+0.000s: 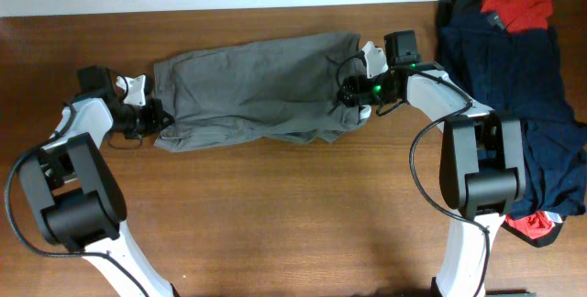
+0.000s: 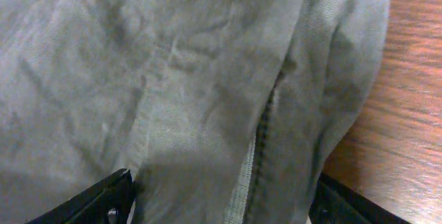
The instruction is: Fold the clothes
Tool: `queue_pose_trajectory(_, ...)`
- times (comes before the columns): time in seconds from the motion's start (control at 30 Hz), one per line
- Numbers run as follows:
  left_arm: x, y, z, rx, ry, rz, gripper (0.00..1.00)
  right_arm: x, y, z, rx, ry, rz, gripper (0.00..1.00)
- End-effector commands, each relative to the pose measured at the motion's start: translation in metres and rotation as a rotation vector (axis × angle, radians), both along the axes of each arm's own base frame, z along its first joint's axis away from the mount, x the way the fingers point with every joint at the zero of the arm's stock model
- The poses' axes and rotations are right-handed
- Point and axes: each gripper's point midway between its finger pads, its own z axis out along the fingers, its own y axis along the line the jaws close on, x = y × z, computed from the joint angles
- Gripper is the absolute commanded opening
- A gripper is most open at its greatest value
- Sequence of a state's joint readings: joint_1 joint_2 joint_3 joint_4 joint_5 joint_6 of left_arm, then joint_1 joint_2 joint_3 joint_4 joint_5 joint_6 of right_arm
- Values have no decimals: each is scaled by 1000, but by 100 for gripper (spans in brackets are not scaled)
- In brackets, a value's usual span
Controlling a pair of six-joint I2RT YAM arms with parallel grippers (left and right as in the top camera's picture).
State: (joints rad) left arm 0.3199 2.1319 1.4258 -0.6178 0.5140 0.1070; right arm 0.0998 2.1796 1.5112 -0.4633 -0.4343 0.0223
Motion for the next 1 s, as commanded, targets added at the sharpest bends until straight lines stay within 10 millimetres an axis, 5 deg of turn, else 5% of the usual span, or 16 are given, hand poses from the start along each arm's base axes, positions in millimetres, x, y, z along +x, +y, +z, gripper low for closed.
queue_pose_trajectory(0.0,-5,12,31,26,-25,40,1,-8,9,1,54,41,19,83)
queue_pose_trajectory(0.23,-39,26,57,157,74,78,1,3,1,75,54,11,9,83)
queue_pose_trajectory(0.4,-57,42,83,281,94,112,1,0,7,98,73,20,44,81)
queue_pose_trajectory(0.47,-59,45,93,304,79,120,1,-2,14,101,107,16,72,70)
queue_pose_trajectory(0.5,-59,45,101,309,59,124,1,-3,18,100,115,16,92,28)
queue_pose_trajectory(0.53,-59,45,105,309,49,135,1,-5,22,98,114,22,100,13)
queue_pose_trajectory(0.57,-58,45,110,310,37,144,1,-6,25,95,113,25,109,8)
queue_pose_trajectory(0.83,-53,37,126,271,-23,139,1,-20,83,67,129,14,312,4)
queue_pose_trajectory(0.97,-51,34,127,263,-34,137,1,-24,91,37,119,53,344,4)
